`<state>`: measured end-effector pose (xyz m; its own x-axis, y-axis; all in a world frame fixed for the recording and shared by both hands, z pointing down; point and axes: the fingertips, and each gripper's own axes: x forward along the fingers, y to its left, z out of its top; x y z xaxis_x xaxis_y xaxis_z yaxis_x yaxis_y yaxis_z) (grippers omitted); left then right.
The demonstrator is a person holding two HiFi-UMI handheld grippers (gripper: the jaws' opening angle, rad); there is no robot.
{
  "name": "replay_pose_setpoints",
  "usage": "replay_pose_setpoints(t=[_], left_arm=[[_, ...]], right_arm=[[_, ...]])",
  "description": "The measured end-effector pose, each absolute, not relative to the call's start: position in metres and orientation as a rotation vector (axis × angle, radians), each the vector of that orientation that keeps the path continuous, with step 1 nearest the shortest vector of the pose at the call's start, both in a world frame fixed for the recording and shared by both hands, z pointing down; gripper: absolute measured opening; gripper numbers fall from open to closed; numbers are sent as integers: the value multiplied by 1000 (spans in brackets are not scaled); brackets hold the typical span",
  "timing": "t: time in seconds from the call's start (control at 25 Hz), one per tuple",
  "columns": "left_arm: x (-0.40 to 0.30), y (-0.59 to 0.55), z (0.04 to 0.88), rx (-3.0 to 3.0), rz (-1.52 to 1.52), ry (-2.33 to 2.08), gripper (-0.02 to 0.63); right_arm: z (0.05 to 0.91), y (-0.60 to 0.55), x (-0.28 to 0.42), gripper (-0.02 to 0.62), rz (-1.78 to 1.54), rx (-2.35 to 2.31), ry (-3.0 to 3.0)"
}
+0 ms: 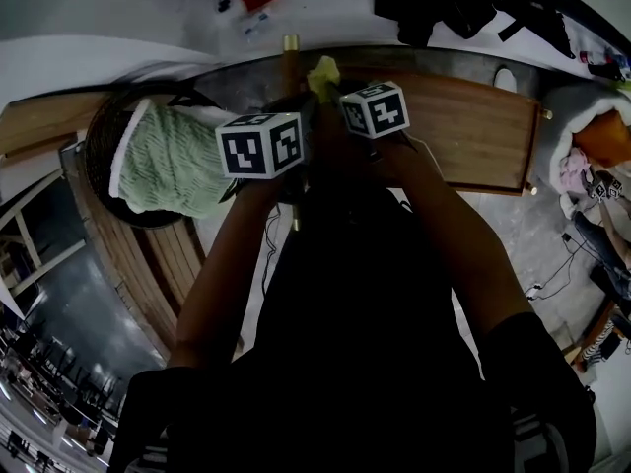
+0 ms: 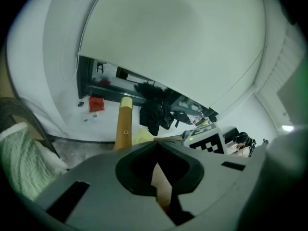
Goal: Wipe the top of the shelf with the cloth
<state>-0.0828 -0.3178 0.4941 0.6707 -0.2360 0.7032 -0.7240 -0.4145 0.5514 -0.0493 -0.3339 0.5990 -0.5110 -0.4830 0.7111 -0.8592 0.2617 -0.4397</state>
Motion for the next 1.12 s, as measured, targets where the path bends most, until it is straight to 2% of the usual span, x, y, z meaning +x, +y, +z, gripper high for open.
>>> replay_pose_setpoints(t=[0.36,0.64,1.12], left_arm=[[-92,-321,514,1913,721,-787,11],[-85,-321,520,1911,727,-773,11],[-60,-317,522,1922,774,-774,11]], right_arm=[[636,-345,-62,44,1146,1172,-2027],[634,-352,-62,44,1106,1189,-2013],[638,-340,-24,46,1108,1222,-1964]])
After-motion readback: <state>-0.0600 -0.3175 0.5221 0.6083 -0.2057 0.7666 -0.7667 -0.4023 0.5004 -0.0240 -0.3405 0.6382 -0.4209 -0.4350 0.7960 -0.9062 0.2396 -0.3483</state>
